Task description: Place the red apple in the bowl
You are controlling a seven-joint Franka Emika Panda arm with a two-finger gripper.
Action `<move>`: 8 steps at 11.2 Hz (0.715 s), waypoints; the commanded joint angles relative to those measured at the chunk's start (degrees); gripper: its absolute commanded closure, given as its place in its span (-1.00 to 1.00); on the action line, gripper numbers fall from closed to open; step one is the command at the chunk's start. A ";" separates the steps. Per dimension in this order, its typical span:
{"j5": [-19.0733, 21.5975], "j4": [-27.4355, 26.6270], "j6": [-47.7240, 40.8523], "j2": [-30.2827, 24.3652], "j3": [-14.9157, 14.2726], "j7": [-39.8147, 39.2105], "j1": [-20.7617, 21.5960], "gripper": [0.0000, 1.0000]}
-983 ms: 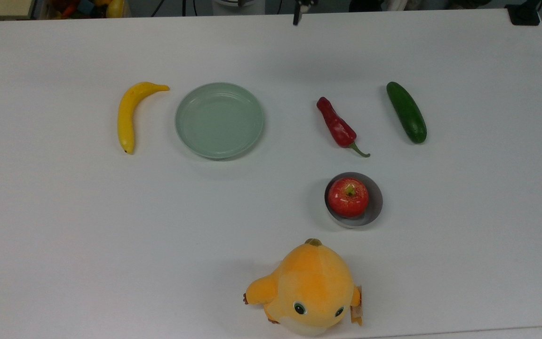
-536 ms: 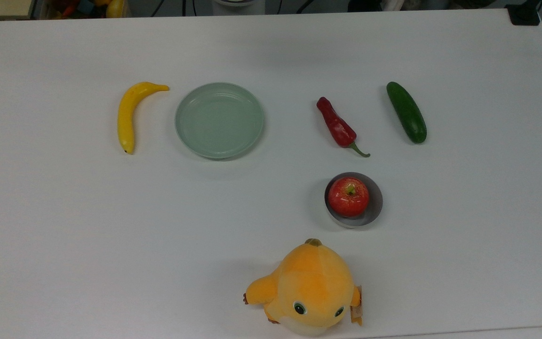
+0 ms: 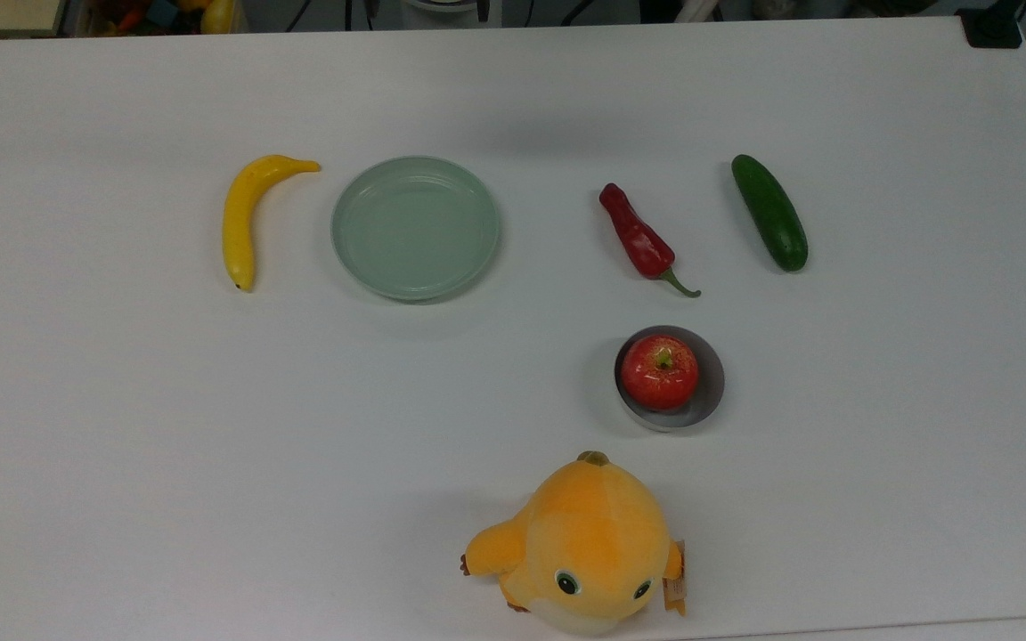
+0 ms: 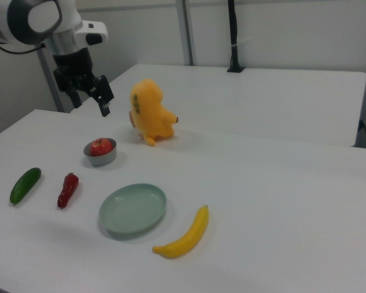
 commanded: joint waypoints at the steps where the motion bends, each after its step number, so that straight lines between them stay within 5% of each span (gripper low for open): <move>1: 0.94 -0.71 1.69 0.18 -0.91 -5.88 0.14 -1.00; 8: 0.94 -0.80 1.60 0.44 -1.00 -7.03 0.49 -1.00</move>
